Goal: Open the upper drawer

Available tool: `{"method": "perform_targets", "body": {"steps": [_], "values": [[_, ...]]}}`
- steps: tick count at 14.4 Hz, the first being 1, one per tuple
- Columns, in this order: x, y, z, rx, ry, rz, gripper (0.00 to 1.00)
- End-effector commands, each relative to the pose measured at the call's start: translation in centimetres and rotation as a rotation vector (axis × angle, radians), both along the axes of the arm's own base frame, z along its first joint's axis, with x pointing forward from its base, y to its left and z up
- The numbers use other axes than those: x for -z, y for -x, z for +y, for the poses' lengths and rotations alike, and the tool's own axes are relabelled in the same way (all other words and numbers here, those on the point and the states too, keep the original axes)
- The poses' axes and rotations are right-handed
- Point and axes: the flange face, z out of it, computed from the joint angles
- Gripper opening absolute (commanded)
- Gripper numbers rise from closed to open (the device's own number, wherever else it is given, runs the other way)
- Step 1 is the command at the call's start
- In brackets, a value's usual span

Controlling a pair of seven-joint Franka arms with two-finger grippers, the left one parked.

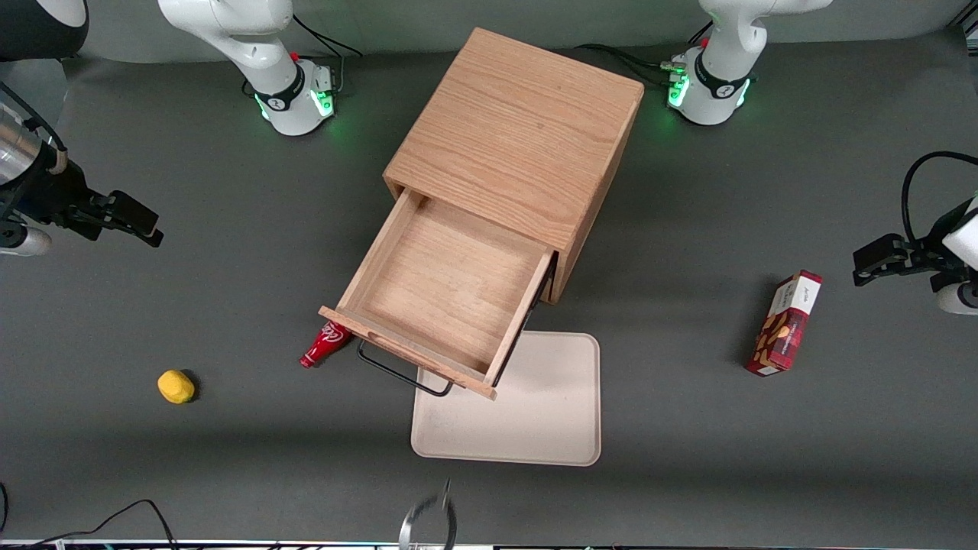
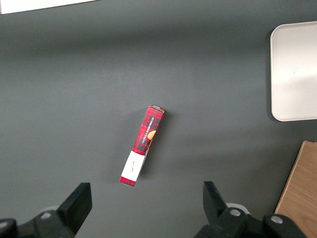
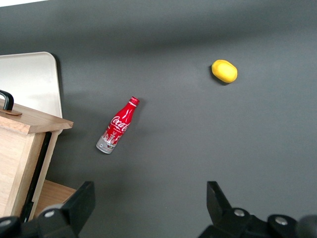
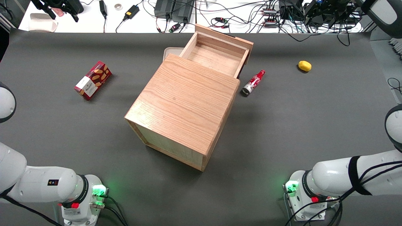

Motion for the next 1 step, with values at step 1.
{"method": "perform_targets", "body": {"steps": [1], "values": [[-0.16,-0.55,0.13,-0.022,-0.012,0.021,1.0]]}}
